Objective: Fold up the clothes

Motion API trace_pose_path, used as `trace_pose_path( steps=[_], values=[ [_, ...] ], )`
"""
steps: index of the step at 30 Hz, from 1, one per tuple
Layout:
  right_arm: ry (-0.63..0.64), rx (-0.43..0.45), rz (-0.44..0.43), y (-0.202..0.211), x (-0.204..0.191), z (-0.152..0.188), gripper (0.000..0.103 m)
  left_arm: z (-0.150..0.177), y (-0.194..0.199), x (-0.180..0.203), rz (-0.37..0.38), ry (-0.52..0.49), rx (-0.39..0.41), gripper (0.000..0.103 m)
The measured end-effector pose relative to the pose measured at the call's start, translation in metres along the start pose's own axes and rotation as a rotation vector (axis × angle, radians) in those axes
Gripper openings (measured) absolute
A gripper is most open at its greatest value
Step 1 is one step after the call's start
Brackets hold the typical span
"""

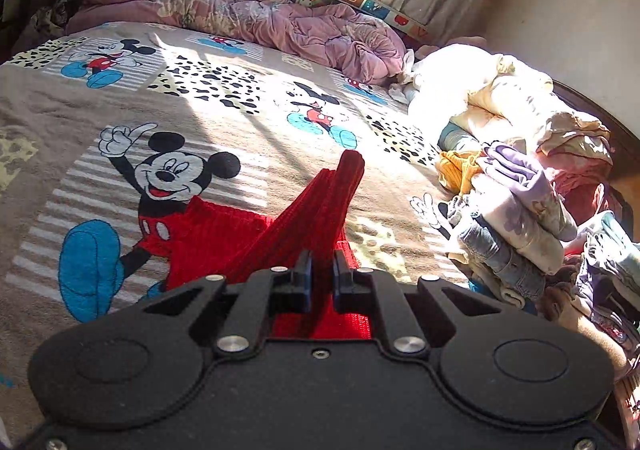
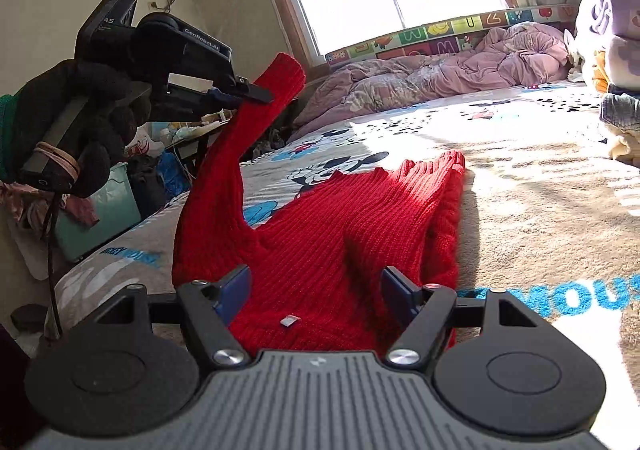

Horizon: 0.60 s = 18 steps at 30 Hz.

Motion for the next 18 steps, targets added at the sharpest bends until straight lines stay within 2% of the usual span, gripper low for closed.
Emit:
trace_pose_path(
  steps=[4,7,13,18],
  values=[
    [-0.091,0.034,-0.003,0.008,0.016,-0.006,0.072,-0.003,-0.016,0.056,0.077,-0.106,-0.014,0.007],
    [-0.182,0.062,-0.001,0.012,0.034,-0.012,0.072,0.007,-0.032,0.084,0.107,-0.184,-0.052,0.007],
    [-0.397,0.115,-0.006,0.016,0.077,-0.015,0.072,0.033,-0.058,0.113,0.127,-0.292,-0.131,0.007],
    [-0.475,0.123,-0.013,0.01,0.095,-0.013,0.072,0.049,-0.071,0.126,0.172,-0.344,-0.188,0.007]
  ],
)
Point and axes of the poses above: each gripper's, at about its wrist camera, not at the fingertips, and y roughly against the way its jaws point, x to its right, z to its underside, the point moved 4 cm from there along -y, roughly the way its jaws point, and after that the axes turned 6 degrees about -y, right-handed, at the moved point
